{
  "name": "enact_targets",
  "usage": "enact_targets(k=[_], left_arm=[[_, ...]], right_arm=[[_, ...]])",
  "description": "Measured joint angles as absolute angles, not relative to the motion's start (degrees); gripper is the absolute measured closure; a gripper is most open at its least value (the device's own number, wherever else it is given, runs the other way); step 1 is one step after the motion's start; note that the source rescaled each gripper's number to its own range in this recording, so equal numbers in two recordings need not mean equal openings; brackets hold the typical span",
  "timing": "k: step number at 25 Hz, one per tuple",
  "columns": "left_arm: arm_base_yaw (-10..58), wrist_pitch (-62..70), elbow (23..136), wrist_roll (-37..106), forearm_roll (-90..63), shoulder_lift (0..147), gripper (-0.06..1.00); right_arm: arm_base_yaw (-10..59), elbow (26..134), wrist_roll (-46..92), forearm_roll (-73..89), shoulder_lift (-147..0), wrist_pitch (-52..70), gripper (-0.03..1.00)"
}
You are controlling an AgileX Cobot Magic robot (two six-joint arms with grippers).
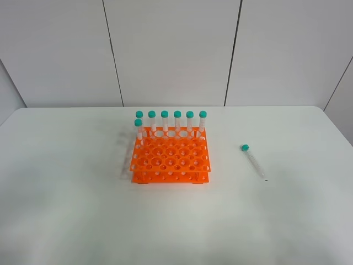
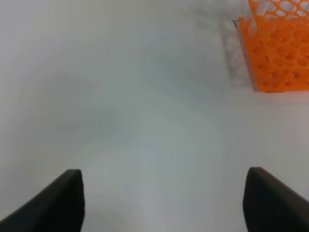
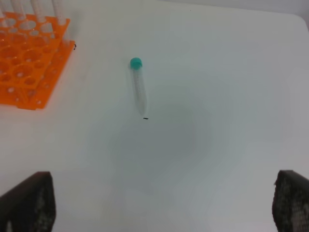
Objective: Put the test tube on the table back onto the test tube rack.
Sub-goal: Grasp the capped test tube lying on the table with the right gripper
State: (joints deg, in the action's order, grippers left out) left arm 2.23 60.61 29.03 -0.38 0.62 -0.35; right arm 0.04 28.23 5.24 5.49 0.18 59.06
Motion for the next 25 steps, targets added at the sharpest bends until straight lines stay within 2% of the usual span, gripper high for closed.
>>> enact_targets(k=[10, 13, 25], left_arm=[[2.2, 60.6, 29.0, -0.4, 0.6, -0.4, -0.06], [2.2, 60.6, 29.0, -0.4, 0.6, -0.4, -0.06], [2.2, 60.6, 29.0, -0.4, 0.6, -0.4, -0.06]], right_arm=[[0.0, 28.4, 5.2, 5.4, 0.0, 58.9, -0.03], [0.0, 30.8, 5.2, 5.4, -4.7, 58.5, -0.03], [0.0, 55.6, 5.2, 6.0, -56.5, 58.7, -0.03]])
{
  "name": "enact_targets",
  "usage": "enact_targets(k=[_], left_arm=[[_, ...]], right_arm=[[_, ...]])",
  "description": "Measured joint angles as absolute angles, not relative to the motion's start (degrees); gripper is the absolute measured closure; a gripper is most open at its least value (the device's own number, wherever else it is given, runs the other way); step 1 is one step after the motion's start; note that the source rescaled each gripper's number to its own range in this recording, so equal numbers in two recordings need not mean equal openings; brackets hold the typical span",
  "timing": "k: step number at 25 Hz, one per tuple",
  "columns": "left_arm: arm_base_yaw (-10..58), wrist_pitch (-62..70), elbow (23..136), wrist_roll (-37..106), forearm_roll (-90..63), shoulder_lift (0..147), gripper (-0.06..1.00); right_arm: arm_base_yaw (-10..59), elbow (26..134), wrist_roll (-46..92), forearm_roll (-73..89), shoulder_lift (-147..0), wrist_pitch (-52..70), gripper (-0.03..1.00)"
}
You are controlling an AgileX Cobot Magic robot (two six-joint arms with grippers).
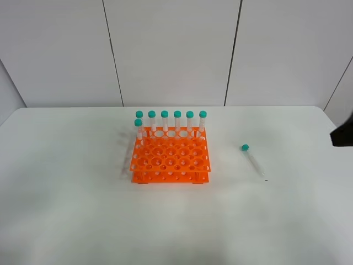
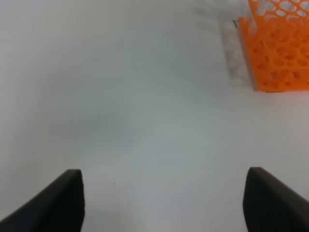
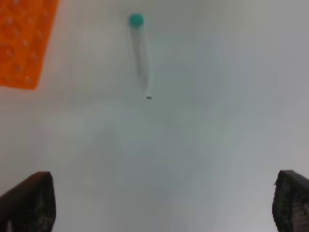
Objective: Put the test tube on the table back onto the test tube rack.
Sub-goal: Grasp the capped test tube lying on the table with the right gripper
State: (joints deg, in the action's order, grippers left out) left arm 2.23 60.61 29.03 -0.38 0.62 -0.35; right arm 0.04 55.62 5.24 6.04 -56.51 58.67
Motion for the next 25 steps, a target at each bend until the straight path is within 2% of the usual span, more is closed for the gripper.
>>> enact_targets(k=[7, 10, 15, 25], left_arm=[[2.2, 60.6, 29.0, -0.4, 0.6, -0.4, -0.06], [2.2, 60.6, 29.0, -0.4, 0.6, -0.4, -0.06], [2.2, 60.6, 29.0, -0.4, 0.6, -0.4, -0.06], [2.2, 60.6, 29.0, -0.4, 0.6, -0.4, -0.06]], right_arm=[[0.2, 67.2, 7.5, 5.8, -82.7, 58.3, -0.03], [2.6, 70.4, 8.2, 5.3, -90.4, 56.4, -0.01], [6.3, 71.5, 8.4, 5.2, -97.5, 52.0, -0.01], [6.5, 71.4, 8.5, 4.7, -107.4, 42.2, -0.01]])
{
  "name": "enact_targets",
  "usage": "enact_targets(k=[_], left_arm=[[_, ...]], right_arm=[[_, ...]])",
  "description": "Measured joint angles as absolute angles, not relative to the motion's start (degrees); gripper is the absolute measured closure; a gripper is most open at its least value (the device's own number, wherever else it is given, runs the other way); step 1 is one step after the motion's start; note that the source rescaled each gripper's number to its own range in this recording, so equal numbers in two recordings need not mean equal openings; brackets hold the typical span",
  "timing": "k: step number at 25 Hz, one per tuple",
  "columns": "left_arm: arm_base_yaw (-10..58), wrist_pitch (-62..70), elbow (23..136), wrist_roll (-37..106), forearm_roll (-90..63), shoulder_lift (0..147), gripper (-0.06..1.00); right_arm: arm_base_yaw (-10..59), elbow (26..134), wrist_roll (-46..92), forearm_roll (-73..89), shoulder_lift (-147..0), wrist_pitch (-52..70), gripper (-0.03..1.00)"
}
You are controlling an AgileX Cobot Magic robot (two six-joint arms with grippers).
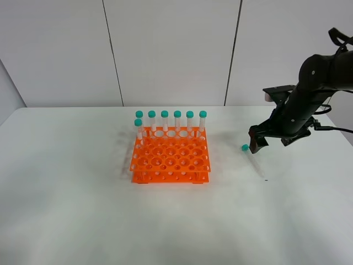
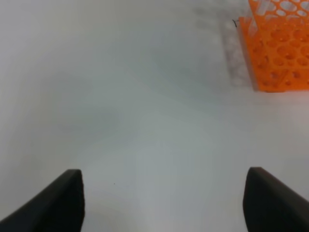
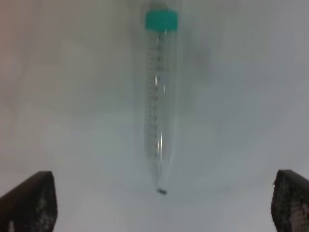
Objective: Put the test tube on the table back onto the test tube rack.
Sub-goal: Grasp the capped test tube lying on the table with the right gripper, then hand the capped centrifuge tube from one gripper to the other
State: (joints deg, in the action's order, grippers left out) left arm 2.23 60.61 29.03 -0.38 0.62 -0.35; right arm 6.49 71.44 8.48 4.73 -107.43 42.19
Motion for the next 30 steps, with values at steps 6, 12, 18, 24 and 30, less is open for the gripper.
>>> enact_targets(k=[6, 12, 18, 24, 30], left_arm=[[2.2, 60.6, 29.0, -0.4, 0.6, -0.4, -0.06], [2.2, 60.6, 29.0, -0.4, 0.6, -0.4, -0.06], [2.2, 60.6, 29.0, -0.4, 0.6, -0.4, -0.06], [2.2, 60.6, 29.0, -0.4, 0.6, -0.4, -0.06], [2.2, 60.6, 29.0, -0.4, 0.6, -0.4, -0.06]], right_arm=[[6.5, 71.4, 8.5, 4.6, -113.1, 38.1, -0.01], [6.5, 71.4, 8.6, 4.5, -117.7, 34.6, -0.01], [6.5, 71.4, 8.7, 3.9, -120.3, 34.1, 0.0], [6.5, 71.4, 8.9, 3.7, -120.5, 33.1, 0.19], [6.5, 71.5, 8.1, 3.8, -120.6, 33.0, 0.93]])
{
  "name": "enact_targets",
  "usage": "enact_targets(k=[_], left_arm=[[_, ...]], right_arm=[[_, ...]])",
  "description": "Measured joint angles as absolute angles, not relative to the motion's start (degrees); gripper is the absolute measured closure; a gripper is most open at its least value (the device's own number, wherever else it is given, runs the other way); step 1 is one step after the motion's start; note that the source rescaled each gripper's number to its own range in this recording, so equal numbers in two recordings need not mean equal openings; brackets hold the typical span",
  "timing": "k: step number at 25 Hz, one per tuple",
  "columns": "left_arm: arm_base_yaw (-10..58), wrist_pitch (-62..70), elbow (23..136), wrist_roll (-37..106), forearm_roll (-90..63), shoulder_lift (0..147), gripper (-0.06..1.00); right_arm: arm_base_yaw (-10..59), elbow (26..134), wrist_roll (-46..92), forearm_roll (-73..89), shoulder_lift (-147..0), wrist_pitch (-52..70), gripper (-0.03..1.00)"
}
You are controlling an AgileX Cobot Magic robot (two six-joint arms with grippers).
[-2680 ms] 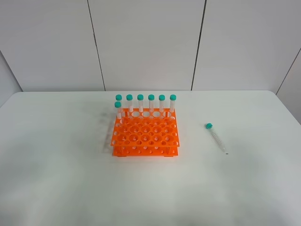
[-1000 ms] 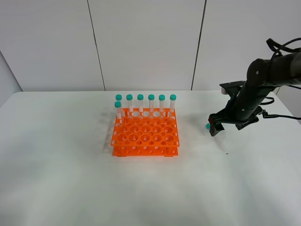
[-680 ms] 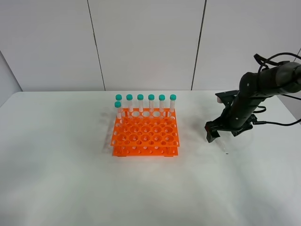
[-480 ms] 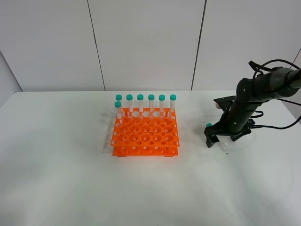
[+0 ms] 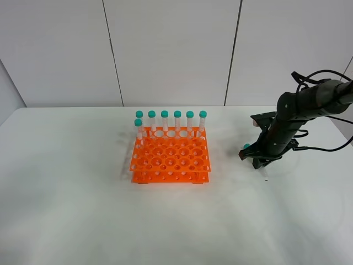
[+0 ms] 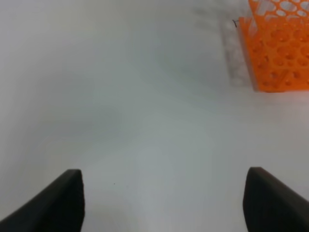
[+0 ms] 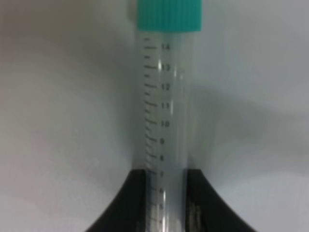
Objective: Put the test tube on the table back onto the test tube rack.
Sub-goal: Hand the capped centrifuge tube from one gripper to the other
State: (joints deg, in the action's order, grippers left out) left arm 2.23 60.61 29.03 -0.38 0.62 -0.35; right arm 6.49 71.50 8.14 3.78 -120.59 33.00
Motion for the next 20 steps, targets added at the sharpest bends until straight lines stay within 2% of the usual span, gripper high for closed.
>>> enact_targets(k=[6, 14, 20], left_arm=[[2.2, 60.6, 29.0, -0.4, 0.6, -0.4, -0.06], [2.2, 60.6, 29.0, -0.4, 0.6, -0.4, -0.06], [2.2, 60.6, 29.0, -0.4, 0.6, -0.4, -0.06]], right_arm=[[6.5, 71.2, 8.3, 3.7, -117.7, 36.9, 0.94], [6.5, 72.0, 9.6, 3.8, -98.8, 48.5, 0.94], [6.5, 76.6, 11.0, 3.8, -91.2, 57.8, 0.94]])
